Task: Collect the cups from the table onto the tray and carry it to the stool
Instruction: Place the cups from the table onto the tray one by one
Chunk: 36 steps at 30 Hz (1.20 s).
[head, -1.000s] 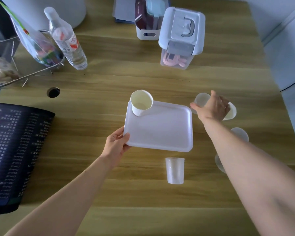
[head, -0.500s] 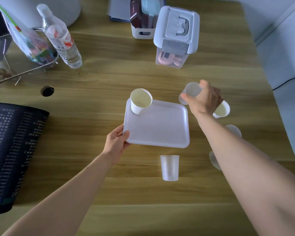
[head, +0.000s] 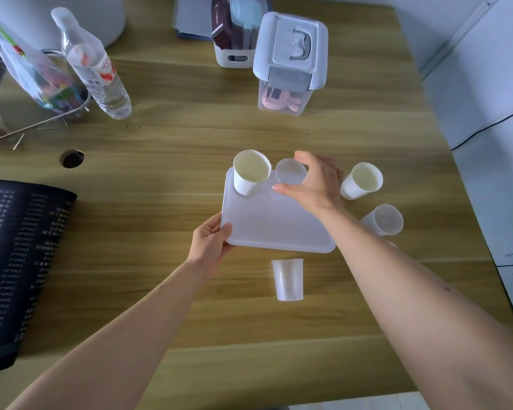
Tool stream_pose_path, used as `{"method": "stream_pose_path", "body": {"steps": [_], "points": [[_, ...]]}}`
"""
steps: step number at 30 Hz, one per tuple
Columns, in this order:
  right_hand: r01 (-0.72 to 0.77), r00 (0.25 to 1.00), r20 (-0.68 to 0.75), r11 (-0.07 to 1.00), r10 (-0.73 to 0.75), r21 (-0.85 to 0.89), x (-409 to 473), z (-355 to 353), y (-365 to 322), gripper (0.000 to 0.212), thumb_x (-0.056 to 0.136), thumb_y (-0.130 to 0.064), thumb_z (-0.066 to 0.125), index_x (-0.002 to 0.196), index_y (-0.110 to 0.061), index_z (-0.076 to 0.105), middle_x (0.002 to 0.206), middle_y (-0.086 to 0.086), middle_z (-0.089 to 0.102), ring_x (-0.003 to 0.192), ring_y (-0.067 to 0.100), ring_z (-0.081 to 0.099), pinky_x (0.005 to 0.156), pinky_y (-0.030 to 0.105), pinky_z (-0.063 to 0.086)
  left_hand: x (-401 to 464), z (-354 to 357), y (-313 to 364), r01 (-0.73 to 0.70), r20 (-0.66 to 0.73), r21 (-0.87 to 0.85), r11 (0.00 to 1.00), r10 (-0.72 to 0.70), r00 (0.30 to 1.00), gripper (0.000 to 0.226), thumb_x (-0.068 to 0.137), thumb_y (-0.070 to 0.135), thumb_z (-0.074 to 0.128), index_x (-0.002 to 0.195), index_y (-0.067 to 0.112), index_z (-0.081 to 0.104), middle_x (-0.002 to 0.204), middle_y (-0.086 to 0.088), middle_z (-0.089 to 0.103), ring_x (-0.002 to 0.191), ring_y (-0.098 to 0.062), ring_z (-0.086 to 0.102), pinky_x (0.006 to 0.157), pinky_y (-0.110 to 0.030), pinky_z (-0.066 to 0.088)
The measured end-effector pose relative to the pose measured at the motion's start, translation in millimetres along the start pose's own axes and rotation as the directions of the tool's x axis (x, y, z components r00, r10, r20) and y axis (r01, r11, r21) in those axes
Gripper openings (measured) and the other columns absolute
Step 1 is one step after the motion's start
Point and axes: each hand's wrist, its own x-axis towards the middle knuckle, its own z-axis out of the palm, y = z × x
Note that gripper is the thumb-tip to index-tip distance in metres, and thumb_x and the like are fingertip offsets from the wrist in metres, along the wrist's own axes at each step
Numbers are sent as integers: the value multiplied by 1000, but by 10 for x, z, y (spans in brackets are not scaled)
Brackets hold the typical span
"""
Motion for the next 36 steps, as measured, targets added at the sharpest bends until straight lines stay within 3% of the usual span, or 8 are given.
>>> {"method": "stream_pose_path", "body": {"steps": [9,13,18,21,25,30,36], "points": [[10,1000,9,1000,-10,27,-8,-85,123,95,57,-58,85,137,-22,51,135,-4,58,137,19,33,105,32,22,-16,72,-30,5,9,2,1000,-6,1000,29,95,2,53,106,23,69,102,-2,74,97,-18,69,80,-27,57],[-60,990,-123,993,72,105,25,-248,411,87,63,-61,80,134,-17,56,131,-1,63,132,23,43,110,39,31,24,128,-26,-2,0,3,1000,2,1000,30,94,1,53,103,24,70,100,0,75,96,-17,68,78,-25,57],[-267,929,-268,964,255,-8,150,-433,808,88,69,-54,79,141,-15,47,139,7,57,135,29,39,105,41,31,84,200,-18,-2,-12,7,1000,2,1000,31,95,0,52,102,24,69,100,1,75,96,-16,69,78,-25,57],[-367,912,-229,926,340,-87,229,-492,1006,96,68,-54,80,146,-16,39,146,8,50,139,31,36,106,44,31,123,220,-20,6,-17,14,1000,-6,1000,31,94,1,52,103,24,69,101,-1,74,95,-16,69,79,-25,57],[-420,902,-138,905,409,-70,294,-504,1142,98,71,-49,81,150,-17,31,148,9,47,137,35,37,108,45,32,187,215,-32,21,-26,25,999,-20,999,30,95,1,52,108,23,68,103,0,74,94,-15,69,76,-24,57],[-420,902,-107,907,418,1,335,-507,1147,92,75,-37,82,149,-14,32,148,8,48,135,35,44,108,44,36,226,222,-34,28,-30,30,999,-27,999,30,95,1,52,107,23,68,104,0,74,95,-14,69,76,-24,57],[-371,915,-144,926,377,69,343,-572,1083,91,74,-37,83,147,-13,35,147,7,49,133,31,47,108,40,38,221,226,-39,27,-24,35,999,-26,999,29,95,2,52,109,22,68,105,-1,73,96,-15,69,77,-25,57]]}}
